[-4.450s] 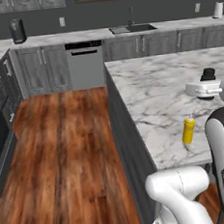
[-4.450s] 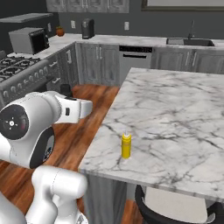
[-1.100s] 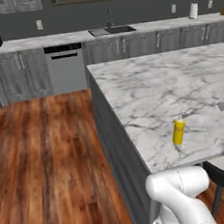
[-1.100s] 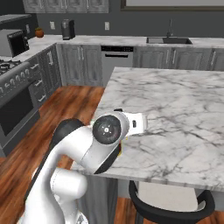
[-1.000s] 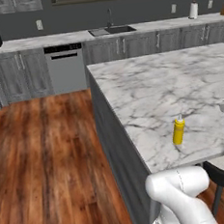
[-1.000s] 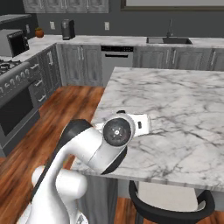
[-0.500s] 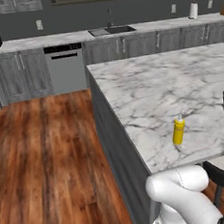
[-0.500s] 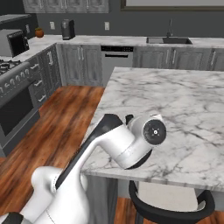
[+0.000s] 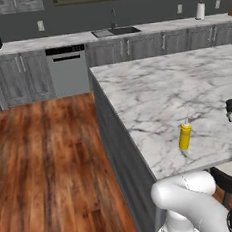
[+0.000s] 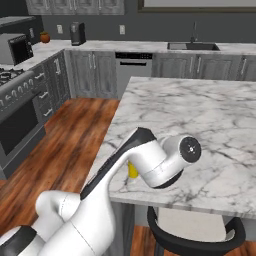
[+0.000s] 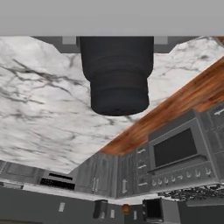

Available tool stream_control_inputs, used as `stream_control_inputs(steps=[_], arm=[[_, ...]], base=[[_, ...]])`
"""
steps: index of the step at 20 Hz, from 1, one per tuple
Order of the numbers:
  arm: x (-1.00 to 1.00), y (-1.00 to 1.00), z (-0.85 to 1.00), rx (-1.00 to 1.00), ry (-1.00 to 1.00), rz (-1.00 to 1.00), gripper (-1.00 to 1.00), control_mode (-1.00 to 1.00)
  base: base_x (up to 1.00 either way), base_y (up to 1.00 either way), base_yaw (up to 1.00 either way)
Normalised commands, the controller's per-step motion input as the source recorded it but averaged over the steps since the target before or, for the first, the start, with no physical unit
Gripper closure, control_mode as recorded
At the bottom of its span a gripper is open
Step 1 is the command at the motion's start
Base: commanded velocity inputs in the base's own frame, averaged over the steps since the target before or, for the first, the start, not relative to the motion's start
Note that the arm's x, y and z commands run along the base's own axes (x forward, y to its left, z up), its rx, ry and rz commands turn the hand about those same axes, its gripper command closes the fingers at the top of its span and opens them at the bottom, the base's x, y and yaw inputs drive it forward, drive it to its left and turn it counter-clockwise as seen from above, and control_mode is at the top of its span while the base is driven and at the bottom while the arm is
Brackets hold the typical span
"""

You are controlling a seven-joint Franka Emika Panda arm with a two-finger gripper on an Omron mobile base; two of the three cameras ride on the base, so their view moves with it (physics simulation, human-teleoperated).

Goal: Move the shaker and mustard from the cabinet to the dining counter.

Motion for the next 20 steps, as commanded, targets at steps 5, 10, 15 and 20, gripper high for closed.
stream_control_inputs(steps=[5,10,15,20], arm=[[0.07,-0.2,-0.32,0.09,0.0,0.0,1.0,-1.0],[0.08,-0.15,-0.24,0.14,0.0,-0.01,1.0,-1.0],[0.12,-0.11,-0.2,0.14,0.0,-0.01,1.0,-1.0],[0.1,-0.07,-0.31,0.08,0.0,0.0,1.0,-1.0]], base=[[0.0,0.0,0.0],[0.0,0.0,0.0],[0.0,0.0,0.0],[0.0,0.0,0.0]])
